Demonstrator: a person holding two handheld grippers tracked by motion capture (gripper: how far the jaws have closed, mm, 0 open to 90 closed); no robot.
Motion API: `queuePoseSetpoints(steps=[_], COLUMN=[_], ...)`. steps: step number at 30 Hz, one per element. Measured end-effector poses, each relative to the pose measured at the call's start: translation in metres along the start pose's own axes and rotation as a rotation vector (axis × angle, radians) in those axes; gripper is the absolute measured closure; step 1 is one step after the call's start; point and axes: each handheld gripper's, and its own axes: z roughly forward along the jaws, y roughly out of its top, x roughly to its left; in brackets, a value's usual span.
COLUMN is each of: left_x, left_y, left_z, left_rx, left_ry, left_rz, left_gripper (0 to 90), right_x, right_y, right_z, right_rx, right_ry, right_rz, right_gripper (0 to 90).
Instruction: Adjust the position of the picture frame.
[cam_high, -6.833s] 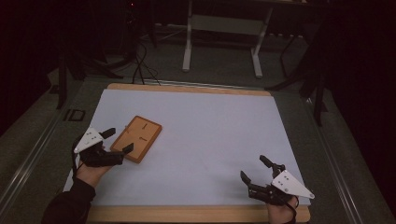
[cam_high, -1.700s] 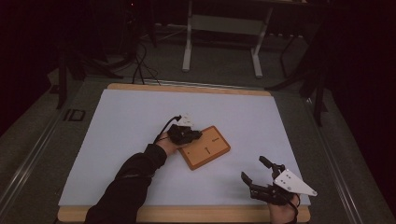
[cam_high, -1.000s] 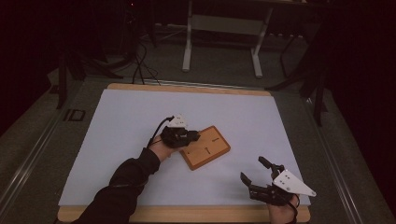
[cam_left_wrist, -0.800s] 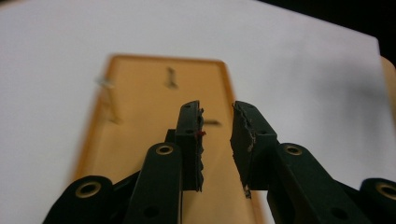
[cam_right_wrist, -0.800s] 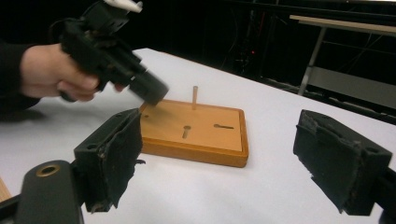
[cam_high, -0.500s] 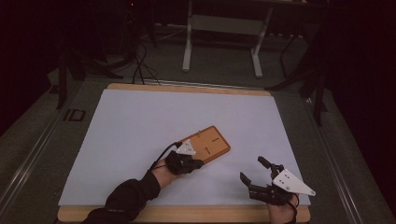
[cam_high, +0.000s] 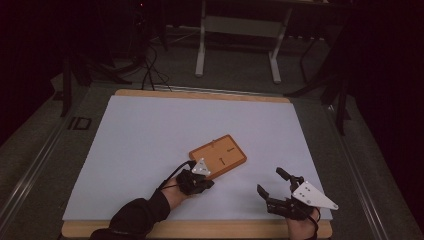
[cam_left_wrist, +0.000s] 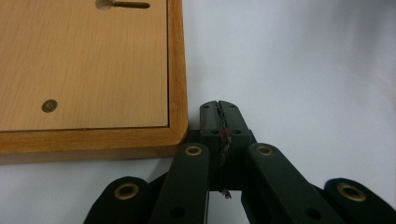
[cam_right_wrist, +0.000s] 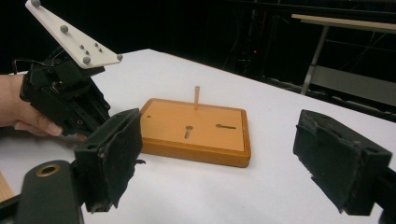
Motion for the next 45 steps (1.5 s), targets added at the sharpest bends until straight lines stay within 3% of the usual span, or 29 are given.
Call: queuePoseSetpoints(steps=[9, 17, 25, 45], left_x=[0.013, 0.020, 0.031, 0.050], left_y=[-0.001, -0.002, -0.002, 0.001], left_z=[-0.007, -0.008, -0.010, -0.011], left_rx=[0.000, 0.001, -0.013, -0.025], left_ry=[0.040, 0.068, 0.090, 0.132], left_rz=[-0.062, -0.080, -0.125, -0.156], left_gripper=[90.0, 90.0, 90.0, 90.0], right_x=[0.000, 0.000, 0.000, 0.000], right_y=[0.000, 0.000, 0.001, 0.000], right_z=[0.000, -0.001, -0.001, -0.001], right_rx=[-0.001, -0.002, -0.002, -0.002], right_ry=[-0.003, -0.003, -0.005, -0.004], right_rz=[-0.003, -0.005, -0.006, -0.003], right_gripper=[15.2, 15.2, 15.2, 15.4])
